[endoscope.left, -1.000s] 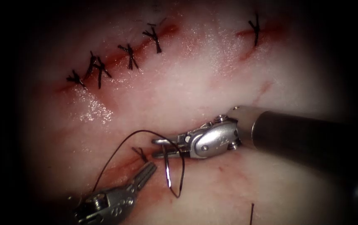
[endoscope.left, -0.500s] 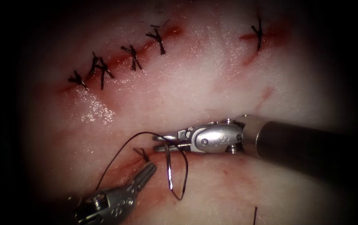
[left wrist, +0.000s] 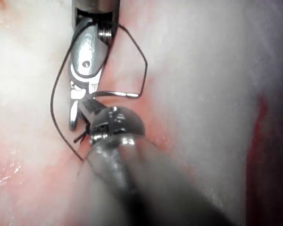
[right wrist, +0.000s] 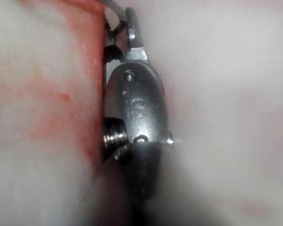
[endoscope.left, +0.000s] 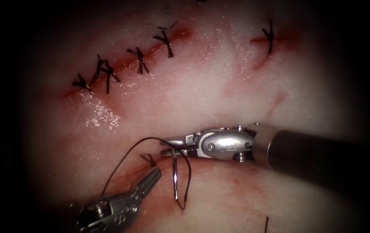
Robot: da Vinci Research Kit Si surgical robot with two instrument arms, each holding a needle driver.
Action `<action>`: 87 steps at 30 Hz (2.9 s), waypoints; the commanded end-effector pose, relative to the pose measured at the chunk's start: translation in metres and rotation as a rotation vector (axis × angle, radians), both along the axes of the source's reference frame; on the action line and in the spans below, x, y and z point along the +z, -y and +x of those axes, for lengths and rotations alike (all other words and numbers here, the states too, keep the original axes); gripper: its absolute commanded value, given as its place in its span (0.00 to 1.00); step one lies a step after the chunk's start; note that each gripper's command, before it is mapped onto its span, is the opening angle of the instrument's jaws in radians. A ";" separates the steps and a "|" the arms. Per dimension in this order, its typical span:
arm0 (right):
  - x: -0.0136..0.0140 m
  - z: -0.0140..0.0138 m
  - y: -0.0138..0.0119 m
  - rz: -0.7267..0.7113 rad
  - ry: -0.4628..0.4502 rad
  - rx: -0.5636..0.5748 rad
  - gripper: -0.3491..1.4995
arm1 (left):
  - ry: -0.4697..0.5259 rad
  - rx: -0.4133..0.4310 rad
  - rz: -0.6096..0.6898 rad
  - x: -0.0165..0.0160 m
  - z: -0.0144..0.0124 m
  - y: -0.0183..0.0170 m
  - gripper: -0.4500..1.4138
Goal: Wound Closure
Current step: Throw the needle through the top of the incision with right grasper
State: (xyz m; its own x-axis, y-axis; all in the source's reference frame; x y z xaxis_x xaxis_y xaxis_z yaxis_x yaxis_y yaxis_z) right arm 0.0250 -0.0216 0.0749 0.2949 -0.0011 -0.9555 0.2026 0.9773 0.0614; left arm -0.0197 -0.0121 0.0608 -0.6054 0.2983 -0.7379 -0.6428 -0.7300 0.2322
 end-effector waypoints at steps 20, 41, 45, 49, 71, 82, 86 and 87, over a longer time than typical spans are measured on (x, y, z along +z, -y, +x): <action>-0.0119 0.0018 -0.0068 -0.346 -0.150 0.154 0.93 | -0.007 -0.005 -0.004 0.0000 -0.0007 0.0004 0.07; -0.0147 0.0054 -0.0032 -0.587 -0.208 0.177 0.94 | -0.014 0.005 -0.014 0.0013 0.0010 0.0017 0.08; -0.0151 0.0061 -0.0036 -0.639 -0.220 0.164 0.94 | -0.015 0.003 -0.010 0.0015 0.0016 0.0018 0.08; -0.0160 0.0065 -0.0038 -0.694 -0.236 0.145 0.94 | -0.016 -0.003 -0.009 0.0016 0.0019 0.0021 0.08; -0.0165 0.0081 -0.0041 -0.830 -0.223 0.064 0.92 | -0.021 0.002 -0.006 0.0017 0.0019 0.0024 0.08; -0.0161 0.0087 -0.0045 -0.855 -0.251 0.052 0.71 | -0.021 0.001 -0.006 0.0017 0.0019 0.0024 0.08; -0.0159 0.0078 -0.0052 -0.850 -0.254 -0.027 0.00 | -0.021 0.002 -0.006 0.0017 0.0019 0.0024 0.08; -0.0159 0.0078 -0.0052 -0.850 -0.254 -0.027 0.00 | -0.021 0.002 -0.006 0.0017 0.0019 0.0024 0.08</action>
State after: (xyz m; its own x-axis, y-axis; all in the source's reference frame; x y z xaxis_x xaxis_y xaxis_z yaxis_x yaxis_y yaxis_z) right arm 0.0318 -0.0166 0.0587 0.0614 -0.7405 -0.6692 0.1342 0.6705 -0.7296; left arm -0.0173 -0.0147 0.0619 -0.6219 0.2942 -0.7258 -0.6368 -0.7294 0.2500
